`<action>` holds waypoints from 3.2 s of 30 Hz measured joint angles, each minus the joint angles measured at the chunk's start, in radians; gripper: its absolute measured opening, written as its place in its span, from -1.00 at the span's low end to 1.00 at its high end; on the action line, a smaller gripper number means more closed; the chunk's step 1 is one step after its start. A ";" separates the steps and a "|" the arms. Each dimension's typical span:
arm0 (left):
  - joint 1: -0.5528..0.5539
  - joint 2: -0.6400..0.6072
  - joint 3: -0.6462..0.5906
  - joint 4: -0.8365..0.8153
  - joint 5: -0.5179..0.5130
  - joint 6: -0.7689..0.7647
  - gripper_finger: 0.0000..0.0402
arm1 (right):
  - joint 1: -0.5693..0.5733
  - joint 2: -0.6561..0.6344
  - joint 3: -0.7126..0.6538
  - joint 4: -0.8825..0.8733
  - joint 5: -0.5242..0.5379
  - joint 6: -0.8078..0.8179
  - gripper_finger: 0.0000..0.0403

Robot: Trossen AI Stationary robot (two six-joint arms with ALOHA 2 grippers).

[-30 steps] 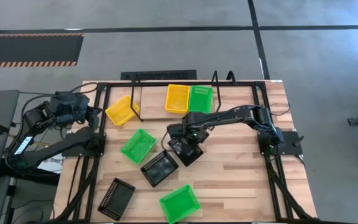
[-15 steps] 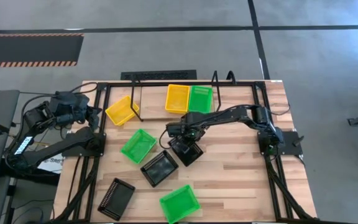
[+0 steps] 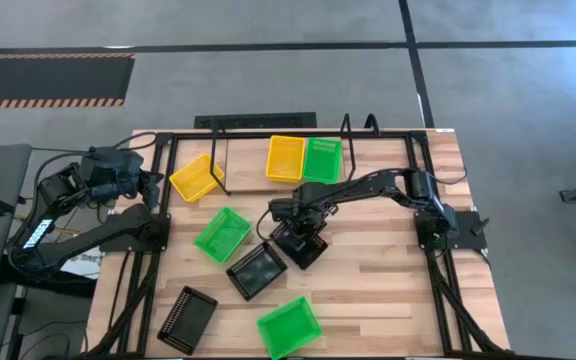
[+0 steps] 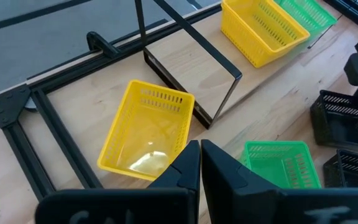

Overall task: Stack baskets on shelf by color
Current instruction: Put the top right black bin on the shelf

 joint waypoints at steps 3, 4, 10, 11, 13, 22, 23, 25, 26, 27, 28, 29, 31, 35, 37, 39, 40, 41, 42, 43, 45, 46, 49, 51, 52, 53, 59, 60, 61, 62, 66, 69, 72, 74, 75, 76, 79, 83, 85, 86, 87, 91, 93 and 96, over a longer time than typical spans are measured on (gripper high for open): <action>0.000 0.000 0.000 0.000 -0.001 -0.002 -1.00 | -0.002 0.000 0.020 -0.003 0.000 -0.003 -0.92; 0.000 0.000 0.000 0.000 0.000 -0.003 -1.00 | -0.004 0.000 0.040 -0.007 0.002 -0.008 -0.94; 0.000 0.000 0.000 0.000 -0.001 -0.005 -1.00 | -0.013 -0.003 0.276 -0.006 0.073 -0.029 -0.98; 0.000 0.000 0.000 0.000 -0.001 -0.005 -1.00 | -0.014 -0.004 0.332 -0.005 0.112 -0.034 -0.98; 0.000 0.000 0.000 0.000 -0.001 -0.005 -1.00 | -0.020 -0.005 0.443 -0.006 0.191 -0.038 -0.98; 0.000 0.000 0.000 -0.001 -0.001 -0.005 -1.00 | -0.096 -0.036 0.626 0.294 0.453 -0.136 -0.99; 0.000 0.000 0.000 -0.001 -0.001 -0.005 -1.00 | -0.107 -0.032 0.627 0.362 0.454 -0.156 -0.99; 0.000 0.000 0.000 -0.001 0.000 -0.004 -1.00 | -0.131 -0.026 0.631 0.491 0.430 -0.176 -0.99; 0.000 0.000 0.000 -0.002 0.000 -0.004 -1.00 | -0.142 -0.022 0.630 0.511 0.424 -0.180 -0.99; 0.000 0.000 0.000 -0.003 -0.001 -0.004 -1.00 | -0.150 -0.009 0.629 0.550 0.423 -0.179 -0.99; 0.000 0.000 0.000 -0.004 -0.001 -0.003 -1.00 | -0.158 0.004 0.630 0.590 0.419 -0.173 -0.99; 0.000 0.000 0.000 -0.004 -0.001 -0.001 -1.00 | -0.166 0.011 0.628 0.582 0.416 -0.160 -0.99; 0.000 0.000 0.000 -0.004 -0.001 0.002 -1.00 | -0.179 0.021 0.625 0.555 0.414 -0.134 -0.99; 0.000 0.000 0.000 -0.004 -0.001 0.001 -1.00 | -0.185 0.049 0.628 0.527 0.419 -0.064 -0.99; 0.000 0.000 0.000 -0.004 -0.001 0.001 -1.00 | -0.188 0.077 0.628 0.520 0.418 -0.028 -0.99; 0.000 0.000 0.000 -0.004 -0.001 0.001 -1.00 | -0.188 0.107 0.628 0.513 0.404 0.013 -0.99; 0.000 0.000 0.000 -0.004 -0.001 0.002 -1.00 | -0.186 0.120 0.628 0.507 0.395 0.029 -0.99; 0.000 0.000 0.000 -0.005 -0.001 0.005 -1.00 | -0.184 0.135 0.628 0.506 0.385 0.046 -0.99; 0.000 0.000 0.000 -0.005 -0.001 0.010 -1.00 | -0.183 0.150 0.628 0.508 0.376 0.063 -0.99; 0.000 0.000 0.000 -0.005 -0.001 0.016 -1.00 | -0.184 0.164 0.628 0.505 0.368 0.079 -0.99; 0.000 0.000 0.000 -0.007 -0.001 0.024 -1.00 | -0.186 0.186 0.628 0.473 0.343 0.100 -0.99; 0.000 0.000 0.000 -0.008 -0.001 0.025 -1.00 | -0.188 0.197 0.628 0.480 0.339 0.108 -0.99; 0.000 0.000 0.000 -0.008 -0.001 0.025 -1.00 | -0.193 0.200 0.626 0.416 0.322 0.118 -0.99; 0.000 0.000 0.000 -0.008 0.000 0.025 -1.00 | -0.198 0.197 0.628 0.399 0.330 0.123 -0.99; 0.000 0.000 0.000 -0.008 -0.001 0.026 -1.00 | -0.202 0.189 0.628 0.377 0.336 0.125 -0.99; 0.000 0.000 0.000 -0.008 -0.001 0.026 -1.00 | -0.204 0.181 0.626 0.353 0.346 0.124 -0.99; 0.000 0.000 0.000 -0.008 -0.001 0.026 -1.00 | -0.216 0.158 0.631 0.351 0.363 0.109 -0.99; 0.000 0.000 0.000 -0.008 -0.001 0.026 -1.00 | -0.218 0.158 0.630 0.340 0.364 0.109 -0.99; 0.000 0.000 0.000 -0.008 -0.001 0.026 -1.00 | -0.222 0.158 0.630 0.324 0.364 0.109 -0.99; 0.000 0.000 0.000 -0.008 -0.001 0.026 -1.00 | -0.224 0.158 0.629 0.314 0.364 0.109 -0.99; 0.000 0.000 0.000 -0.008 -0.001 0.025 -1.00 | -0.237 0.162 0.629 0.274 0.364 0.114 -0.99; 0.000 0.000 0.000 -0.008 -0.001 0.025 -1.00 | -0.244 0.162 0.629 0.265 0.366 0.117 -0.99; 0.000 0.000 0.000 -0.008 -0.013 0.025 -1.00 | -0.245 0.162 0.629 0.266 0.366 0.125 -0.99; 0.000 0.000 0.000 -0.008 -0.027 0.025 -1.00 | -0.245 0.162 0.629 0.266 0.366 0.125 -0.99; 0.000 0.000 0.000 -0.008 -0.028 0.025 -1.00 | -0.245 0.162 0.629 0.266 0.366 0.125 -0.99; 0.000 0.000 0.000 -0.008 -0.028 0.025 -1.00 | -0.245 0.162 0.629 0.266 0.366 0.125 -0.99; 0.000 0.000 0.000 -0.008 -0.028 0.025 -1.00 | -0.244 0.162 0.629 0.266 0.366 0.126 -0.99; 0.000 0.000 0.000 -0.008 -0.028 0.024 -1.00 | -0.240 0.162 0.629 0.266 0.366 0.127 -0.99; 0.000 0.000 0.000 -0.008 -0.027 0.024 -1.00 | -0.237 0.163 0.629 0.266 0.366 0.130 -0.99; 0.000 0.000 0.000 -0.008 -0.028 0.024 -1.00 | -0.235 0.163 0.629 0.266 0.370 0.132 -0.99; 0.000 0.000 0.000 -0.008 -0.027 0.024 -1.00 | -0.233 0.163 0.629 0.266 0.372 0.133 -0.99; 0.000 0.000 0.000 -0.008 -0.027 0.024 -1.00 | -0.226 0.163 0.629 0.265 0.385 0.134 -0.99; 0.000 0.000 0.000 -0.008 -0.027 0.024 -1.00 | -0.220 0.163 0.629 0.265 0.401 0.136 -0.99; 0.000 0.000 0.000 -0.009 -0.026 0.025 -1.00 | -0.215 0.163 0.629 0.256 0.409 0.143 -0.99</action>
